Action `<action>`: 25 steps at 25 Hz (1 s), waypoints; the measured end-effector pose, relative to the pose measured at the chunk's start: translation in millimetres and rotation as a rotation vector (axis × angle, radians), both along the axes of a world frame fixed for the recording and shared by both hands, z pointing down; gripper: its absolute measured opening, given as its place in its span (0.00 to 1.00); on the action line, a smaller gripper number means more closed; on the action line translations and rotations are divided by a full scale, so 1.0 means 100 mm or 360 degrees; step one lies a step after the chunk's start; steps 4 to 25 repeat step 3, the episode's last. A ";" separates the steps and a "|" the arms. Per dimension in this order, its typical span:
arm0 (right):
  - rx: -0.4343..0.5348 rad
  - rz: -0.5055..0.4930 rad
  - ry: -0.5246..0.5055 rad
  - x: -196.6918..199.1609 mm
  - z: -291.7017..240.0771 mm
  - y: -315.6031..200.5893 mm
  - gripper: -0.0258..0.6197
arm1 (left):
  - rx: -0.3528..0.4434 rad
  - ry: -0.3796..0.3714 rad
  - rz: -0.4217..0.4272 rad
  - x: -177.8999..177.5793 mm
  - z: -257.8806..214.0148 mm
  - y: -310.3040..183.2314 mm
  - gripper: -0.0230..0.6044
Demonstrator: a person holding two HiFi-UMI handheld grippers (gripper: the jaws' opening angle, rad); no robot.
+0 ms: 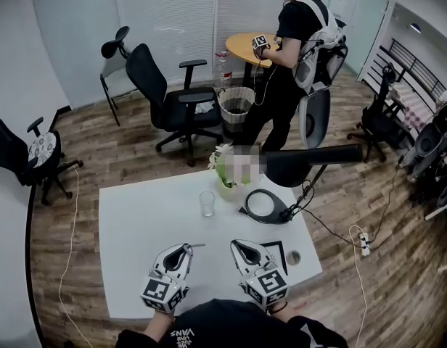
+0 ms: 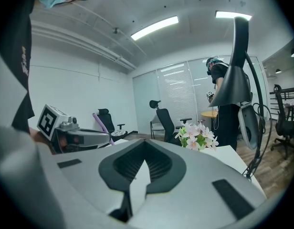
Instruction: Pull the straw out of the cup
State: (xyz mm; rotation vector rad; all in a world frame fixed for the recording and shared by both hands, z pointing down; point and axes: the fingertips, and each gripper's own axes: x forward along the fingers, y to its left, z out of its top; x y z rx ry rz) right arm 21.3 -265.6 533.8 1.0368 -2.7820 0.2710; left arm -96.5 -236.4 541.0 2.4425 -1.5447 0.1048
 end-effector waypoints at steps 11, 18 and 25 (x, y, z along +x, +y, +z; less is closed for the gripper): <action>-0.0003 0.0004 -0.0001 -0.01 0.01 -0.01 0.06 | -0.0003 -0.0002 0.0002 0.00 0.00 -0.01 0.09; -0.0003 0.0004 -0.0001 -0.01 0.01 -0.01 0.06 | -0.0003 -0.0002 0.0002 0.00 0.00 -0.01 0.09; -0.0003 0.0004 -0.0001 -0.01 0.01 -0.01 0.06 | -0.0003 -0.0002 0.0002 0.00 0.00 -0.01 0.09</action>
